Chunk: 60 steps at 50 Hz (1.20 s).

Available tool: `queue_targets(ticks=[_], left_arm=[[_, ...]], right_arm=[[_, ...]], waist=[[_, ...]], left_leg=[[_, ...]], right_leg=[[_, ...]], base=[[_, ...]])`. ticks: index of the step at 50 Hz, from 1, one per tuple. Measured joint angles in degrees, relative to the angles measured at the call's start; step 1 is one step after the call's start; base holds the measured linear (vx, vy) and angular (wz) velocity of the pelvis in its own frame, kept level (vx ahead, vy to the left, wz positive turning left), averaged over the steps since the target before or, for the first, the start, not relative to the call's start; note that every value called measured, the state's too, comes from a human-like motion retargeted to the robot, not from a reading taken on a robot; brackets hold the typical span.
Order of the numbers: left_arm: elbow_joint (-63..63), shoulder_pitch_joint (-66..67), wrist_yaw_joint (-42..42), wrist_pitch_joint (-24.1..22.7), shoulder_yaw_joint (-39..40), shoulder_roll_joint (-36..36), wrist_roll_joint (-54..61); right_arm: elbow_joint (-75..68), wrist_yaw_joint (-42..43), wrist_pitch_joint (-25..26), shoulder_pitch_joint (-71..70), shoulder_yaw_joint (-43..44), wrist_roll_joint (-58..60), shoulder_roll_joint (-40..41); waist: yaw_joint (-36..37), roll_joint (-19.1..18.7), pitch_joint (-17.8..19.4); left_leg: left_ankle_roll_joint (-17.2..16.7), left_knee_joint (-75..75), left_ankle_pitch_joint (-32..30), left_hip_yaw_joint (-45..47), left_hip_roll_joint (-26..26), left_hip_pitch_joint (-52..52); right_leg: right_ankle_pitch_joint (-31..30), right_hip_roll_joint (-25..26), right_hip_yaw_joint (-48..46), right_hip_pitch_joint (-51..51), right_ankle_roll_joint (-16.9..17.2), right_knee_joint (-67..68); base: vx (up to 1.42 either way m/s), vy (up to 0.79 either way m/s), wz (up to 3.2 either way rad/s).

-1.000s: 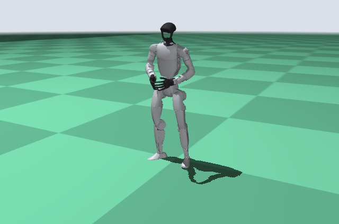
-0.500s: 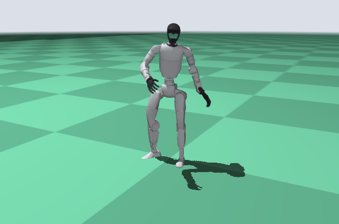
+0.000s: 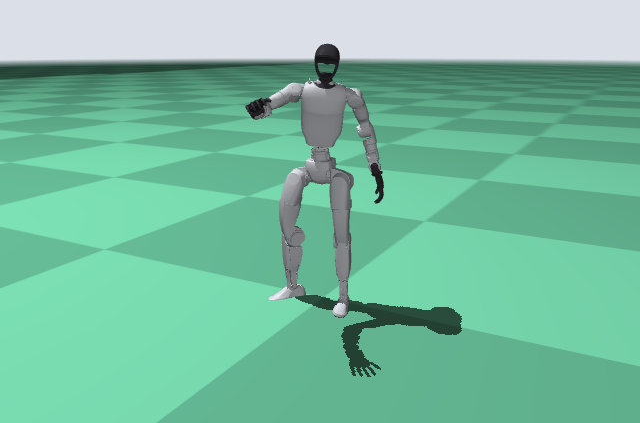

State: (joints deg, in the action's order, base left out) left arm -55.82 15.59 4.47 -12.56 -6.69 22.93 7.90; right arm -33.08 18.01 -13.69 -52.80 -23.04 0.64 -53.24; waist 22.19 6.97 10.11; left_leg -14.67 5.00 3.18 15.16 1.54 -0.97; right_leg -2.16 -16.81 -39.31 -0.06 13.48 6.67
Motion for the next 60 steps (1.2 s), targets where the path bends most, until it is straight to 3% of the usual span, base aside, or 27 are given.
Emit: queue_targets(ticks=[4,10,13,15,17,21,25,29,33,38,42,50,52,55,60], left_arm=[[2.2,-1.4,1.2,-0.6,0.2,0.1,1.6],[4.3,-3.1,8.6,0.8,0.9,1.5,6.2],[4.4,-2.7,11.6,1.2,1.4,2.3,6.1],[3.8,-1.9,9.4,2.3,2.1,2.8,2.0],[3.6,-0.8,11.1,0.5,2.2,2.4,2.7],[3.1,2.5,8.0,-1.6,2.3,1.9,-2.3],[3.1,4.5,5.6,-3.3,1.2,1.5,-6.2],[3.1,3.5,5.7,-2.6,0.0,0.8,-5.7],[3.4,1.1,7.6,-1.0,-0.6,0.7,-2.2],[3.9,-1.9,11.0,0.7,-1.0,0.9,3.3],[4.2,-3.2,10.1,0.6,-0.9,0.8,3.4],[5.1,-2.7,3.3,-0.9,-0.9,0.1,-0.3],[5.1,-2.6,2.2,-1.0,-1.1,0.0,-1.1],[4.9,-2.9,2.2,-1.2,-1.6,-0.3,-1.9],[4.5,-3.7,5.4,-0.9,-2.5,-0.3,-0.9]], right_arm=[[-2.7,2.7,1.2,-0.8,-0.1,0.9,-1.0],[-13.8,23.0,7.0,-1.9,13.1,-10.8,0.2],[-16.5,27.7,8.5,-0.7,16.4,-11.2,-1.5],[-18.0,21.3,13.6,2.0,13.1,1.9,-5.3],[-14.1,20.1,8.0,5.2,10.9,0.2,-6.6],[-4.5,8.6,2.8,10.5,1.2,21.8,-15.2],[2.1,5.4,-0.8,10.4,-4.2,37.3,-21.6],[-4.0,9.6,3.6,10.4,0.5,30.8,-19.2],[-14.0,16.7,8.8,9.0,12.3,12.9,-12.9],[-19.5,24.1,11.2,7.1,22.3,-5.3,-8.1],[-16.6,18.4,9.8,12.0,20.5,-4.1,-6.0],[2.4,-9.0,0.1,22.8,6.1,2.9,-1.6],[4.1,-12.6,-0.8,22.9,3.4,4.9,-0.6],[2.2,-11.9,-0.2,23.0,2.5,6.8,1.2],[-9.4,2.3,5.2,24.2,9.9,3.8,4.1]], waist=[[-0.4,-0.7,0.0],[-2.0,-1.5,0.5],[-3.5,-1.5,0.5],[-4.5,-1.3,0.5],[-6.1,-1.4,0.4],[-8.2,-1.4,-0.1],[-9.5,-1.6,-0.5],[-10.0,-1.5,-1.3],[-10.4,-1.1,-2.0],[-11.5,-0.6,-2.2],[-12.6,-0.6,-1.9],[-13.7,-1.6,-1.6],[-13.8,-2.0,-1.8],[-14.2,-2.8,-2.0],[-15.1,-3.8,-2.6]], left_leg=[[0.3,0.0,0.1,0.3,0.2,-0.1],[0.1,0.0,-0.2,-0.3,0.5,0.2],[-0.3,0.0,-0.3,-0.3,0.4,0.3],[-0.3,0.0,-0.2,0.0,0.4,0.2],[-0.3,0.0,-0.2,0.6,0.1,0.1],[-0.3,0.0,0.3,3.0,0.5,-0.8],[-0.3,-0.4,1.0,6.2,1.7,-1.9],[0.3,-1.8,1.7,9.2,3.3,-1.4],[0.7,-2.1,1.9,11.3,4.4,-1.2],[1.1,-1.9,1.8,13.3,5.0,-1.9],[1.4,-1.8,2.0,15.2,5.3,-3.0],[2.1,-2.2,2.1,20.5,6.8,-4.5],[2.0,-2.3,2.0,21.6,7.3,-4.4],[1.8,-2.3,1.7,22.4,7.9,-4.0],[1.5,-2.0,1.4,21.9,7.9,-3.2]], right_leg=[[-0.2,0.4,0.2,0.2,0.0,-0.7],[-0.1,0.6,-0.6,0.4,-0.7,-0.7],[0.1,0.5,-0.7,0.3,-0.8,-0.3],[0.2,0.3,-0.3,-0.1,-0.8,0.0],[0.2,0.1,0.4,-0.4,-0.4,0.1],[0.2,0.7,2.9,-1.1,0.6,0.0],[0.1,2.2,6.0,-1.7,1.5,-0.7],[-0.7,4.3,8.7,-3.2,1.5,-2.0],[-1.4,5.9,10.6,-4.1,1.5,-3.2],[-1.9,7.0,12.2,-4.4,1.5,-4.1],[-2.0,7.7,13.9,-4.5,1.5,-4.3],[-2.5,10.6,18.5,-6.0,1.5,-4.7],[-2.8,11.4,19.2,-6.5,1.5,-5.1],[-3.3,12.4,19.7,-7.1,1.5,-5.7],[-3.6,12.5,19.1,-7.4,1.5,-6.5]], base=[[0.00,0.00,0.00],[0.00,0.00,0.00],[0.00,0.00,0.00],[0.00,0.00,0.00],[0.02,0.00,-0.28],[0.03,-0.05,-0.57],[0.04,-0.10,-0.79],[0.00,-0.12,-0.74],[0.00,-0.10,-0.52],[0.02,-0.07,-0.36],[0.02,-0.06,-0.44],[-0.01,-0.10,-0.62],[-0.03,-0.12,-0.47],[-0.03,-0.09,-0.25],[0.00,0.00,0.07]])
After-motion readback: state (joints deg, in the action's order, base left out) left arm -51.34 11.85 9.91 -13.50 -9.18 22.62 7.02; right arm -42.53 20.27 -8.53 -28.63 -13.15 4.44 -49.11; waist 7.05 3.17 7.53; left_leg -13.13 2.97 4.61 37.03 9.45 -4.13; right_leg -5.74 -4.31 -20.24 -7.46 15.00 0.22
